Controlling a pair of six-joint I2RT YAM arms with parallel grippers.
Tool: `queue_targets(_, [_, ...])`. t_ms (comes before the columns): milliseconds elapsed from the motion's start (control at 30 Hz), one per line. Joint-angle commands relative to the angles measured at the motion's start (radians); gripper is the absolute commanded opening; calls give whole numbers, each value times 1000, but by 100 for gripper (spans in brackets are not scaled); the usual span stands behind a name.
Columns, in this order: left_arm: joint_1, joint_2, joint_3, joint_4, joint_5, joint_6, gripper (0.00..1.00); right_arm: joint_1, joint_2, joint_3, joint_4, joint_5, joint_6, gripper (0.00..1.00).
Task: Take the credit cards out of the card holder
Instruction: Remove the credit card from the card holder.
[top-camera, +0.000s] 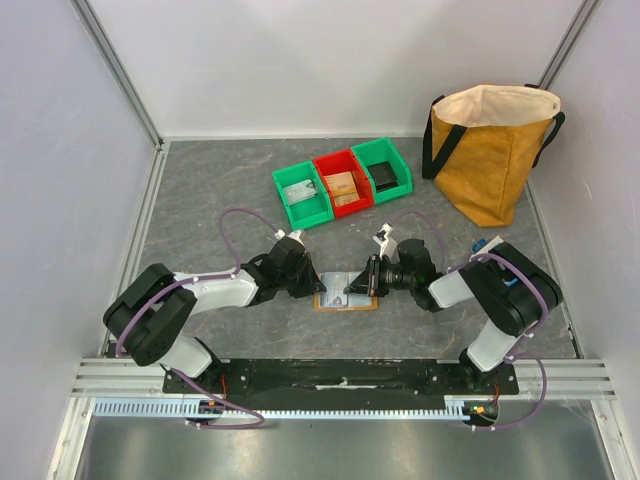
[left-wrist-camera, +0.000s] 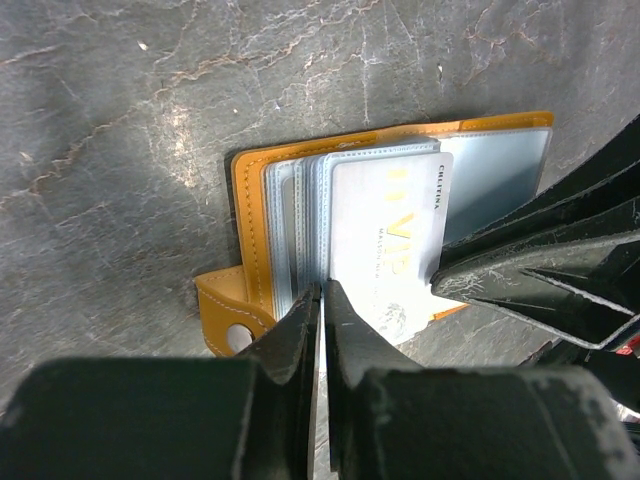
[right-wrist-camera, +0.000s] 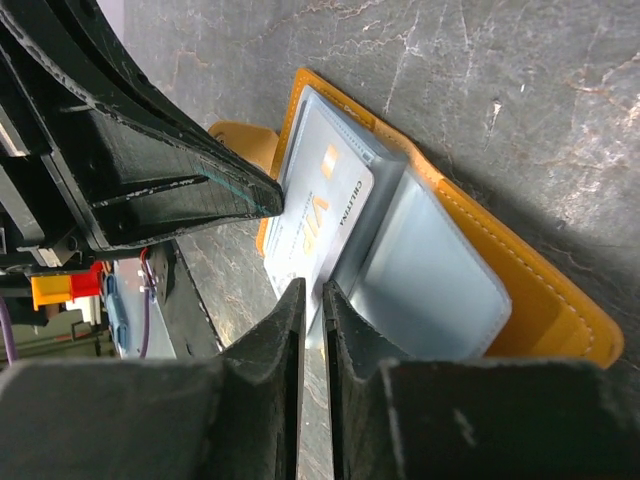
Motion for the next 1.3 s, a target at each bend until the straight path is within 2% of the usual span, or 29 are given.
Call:
queue_targets(0, [2, 50, -17, -81, -45, 10, 9, -1, 24, 8, 118, -60, 28, 16])
queue_targets(133, [2, 48, -15, -81, -45, 11, 8, -1, 50, 8, 149, -63, 44, 14])
queue_targets(267, [3, 51, -19, -81, -42, 9, 8, -7, 62, 8, 154, -69, 47, 0])
queue_targets(300, [5, 53, -19, -81, -42, 7, 8, -11, 59, 5, 146, -69, 42, 0])
queue_targets(433, [11, 55, -29, -81, -36, 1, 6, -56, 30, -3, 59, -69, -7, 0])
queue_targets(633, [15, 48, -32, -81, -33, 1, 4, -77, -36, 46, -233, -25, -171, 0])
queue_targets(767, [17, 41, -32, -81, -31, 3, 4, -77, -50, 53, -267, -19, -176, 0])
queue_targets(800, [17, 35, -34, -81, -33, 3, 5, -77, -50, 54, -262, -16, -173, 2])
queue_targets(967, [15, -31, -32, -81, -19, 7, 15, -77, -36, 63, -221, -29, -133, 26])
queue_targets(1067, [15, -63, -11, -81, 14, 7, 23, -76, -24, 66, -211, -20, -125, 29])
queue_targets(1267, [8, -123, 40, -81, 50, 0, 27, -77, -12, 60, -193, -22, -120, 30])
